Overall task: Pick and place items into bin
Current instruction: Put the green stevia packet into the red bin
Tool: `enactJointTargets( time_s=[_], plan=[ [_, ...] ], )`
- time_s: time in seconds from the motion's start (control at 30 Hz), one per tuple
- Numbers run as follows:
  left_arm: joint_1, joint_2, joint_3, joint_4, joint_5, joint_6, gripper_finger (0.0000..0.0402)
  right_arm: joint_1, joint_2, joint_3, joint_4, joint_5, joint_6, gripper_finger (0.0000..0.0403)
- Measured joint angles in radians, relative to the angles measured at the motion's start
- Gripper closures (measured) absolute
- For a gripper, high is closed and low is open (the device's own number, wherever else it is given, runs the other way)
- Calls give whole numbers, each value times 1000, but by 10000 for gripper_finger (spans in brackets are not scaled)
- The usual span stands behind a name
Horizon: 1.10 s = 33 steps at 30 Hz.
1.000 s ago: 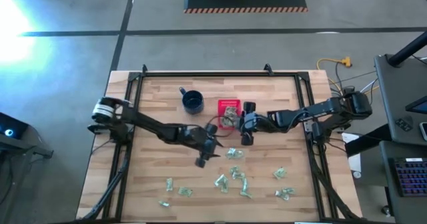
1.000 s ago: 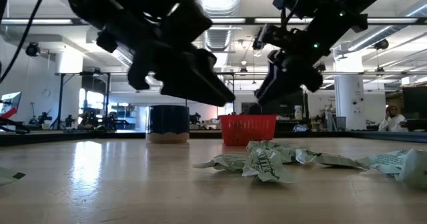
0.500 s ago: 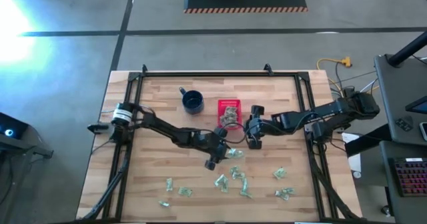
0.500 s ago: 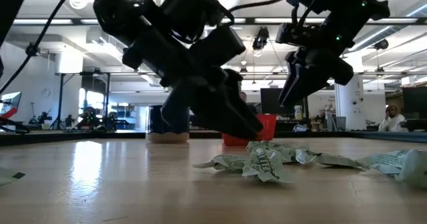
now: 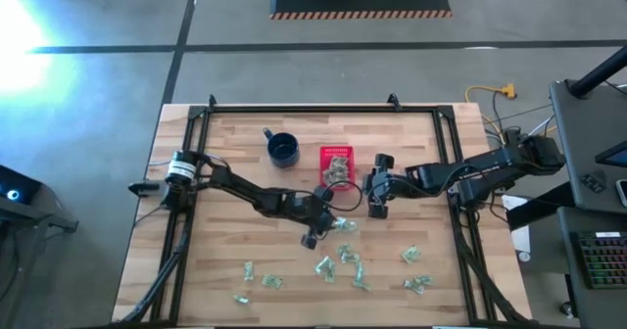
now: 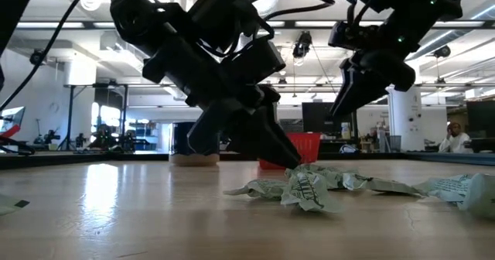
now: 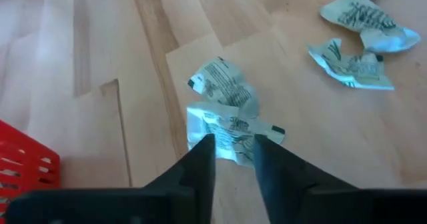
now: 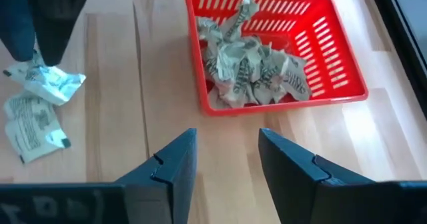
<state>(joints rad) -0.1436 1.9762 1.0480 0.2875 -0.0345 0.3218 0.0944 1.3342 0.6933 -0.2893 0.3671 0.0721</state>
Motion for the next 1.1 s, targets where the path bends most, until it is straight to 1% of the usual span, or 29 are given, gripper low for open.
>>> enactJointTargets(
  time_s=[0.1, 0.17, 0.33, 0.43, 0.67, 0.8, 0.97, 1.03, 1.1],
  plan=[
    [0, 0, -1, 0, 0, 0, 345, 0, 5, 0, 0, -1, 1, 253],
    [0, 0, -1, 0, 2, -1, 354, 0, 7, -1, 0, -1, 5, 254],
    [0, 0, -3, 0, 37, -1, 357, 0, 8, -3, 0, -1, 13, 254],
    [0, 0, -3, -1, 49, -1, 336, 0, 8, -3, 1, -1, 15, 255],
    [11, 0, -2, -1, 49, -28, 257, 0, 8, -3, 1, -1, 15, 253],
    [18, 12, -2, -3, 49, -32, 241, 0, 8, -3, 1, -1, 15, 252],
    [18, 23, -2, 1, 60, -35, 243, 0, 8, -3, 2, -1, 13, 252],
    [19, 23, -1, 0, 59, -35, 256, 0, 8, -3, 1, -1, 11, 253],
    [20, 23, -1, 0, 58, -35, 281, 0, 8, -3, 2, -1, 12, 255]
  ],
)
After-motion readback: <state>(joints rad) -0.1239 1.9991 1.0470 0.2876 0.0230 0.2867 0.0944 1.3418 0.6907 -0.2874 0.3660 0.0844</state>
